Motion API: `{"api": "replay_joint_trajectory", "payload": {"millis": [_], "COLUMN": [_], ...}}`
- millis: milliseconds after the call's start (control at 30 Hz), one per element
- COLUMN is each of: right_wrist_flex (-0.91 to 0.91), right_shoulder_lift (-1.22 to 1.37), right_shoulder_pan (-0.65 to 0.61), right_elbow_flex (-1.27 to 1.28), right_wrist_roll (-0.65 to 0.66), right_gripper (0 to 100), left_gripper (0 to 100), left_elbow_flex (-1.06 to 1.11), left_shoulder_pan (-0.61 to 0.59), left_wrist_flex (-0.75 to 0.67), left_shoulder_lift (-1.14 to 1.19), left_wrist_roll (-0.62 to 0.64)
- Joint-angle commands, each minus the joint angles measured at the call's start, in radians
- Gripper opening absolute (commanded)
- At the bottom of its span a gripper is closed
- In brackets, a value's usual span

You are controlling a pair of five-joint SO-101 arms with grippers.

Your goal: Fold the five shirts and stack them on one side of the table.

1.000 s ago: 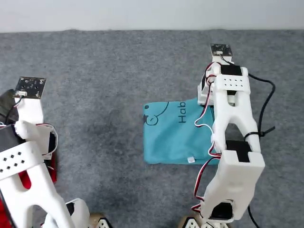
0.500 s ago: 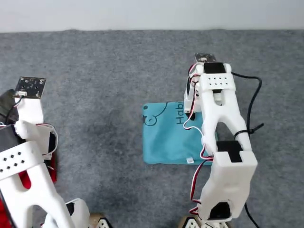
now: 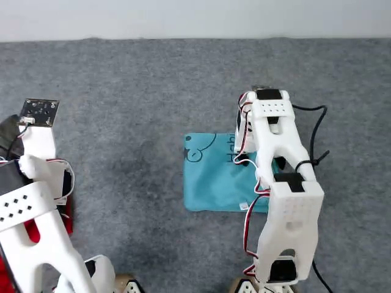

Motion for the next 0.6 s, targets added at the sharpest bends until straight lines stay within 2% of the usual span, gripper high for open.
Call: {"api": "replay_joint_trajectory", "payload": {"millis": [0,100,267,433,567], "right_wrist_flex": [-0.002,-0.005,-0.007,0.036,0.041], "right_shoulder_lift": [0.038,0.071,0.084,0.081,0.03], "right_shoulder_pan": [-0.019,-0.024,-0.022,0.007,0.077], "right_elbow_flex": [-0.014,-0.018,-0.018,-0.02,-0.015], "right_wrist_roll": [-0.006,0.003,0.152,0.256,0.353], "right_gripper": [31.0,18.5,1.0,0.9,0.9], "left_gripper": [1,1,1,1,1], "left_elbow_flex": [-0.002,-0.002,-0.002,-0.002,-0.002], "left_shoulder_pan": [-0.002,-0.002,-0.002,-0.002,-0.002], "left_wrist_flex": [0.02,0.02,0.02,0.02,0.02], "left_shoulder_lift": [-0.02,-0.02,-0.02,-0.02,-0.02], "left_wrist_roll": [-0.005,-0.005,-0.005,-0.005,-0.005]}}
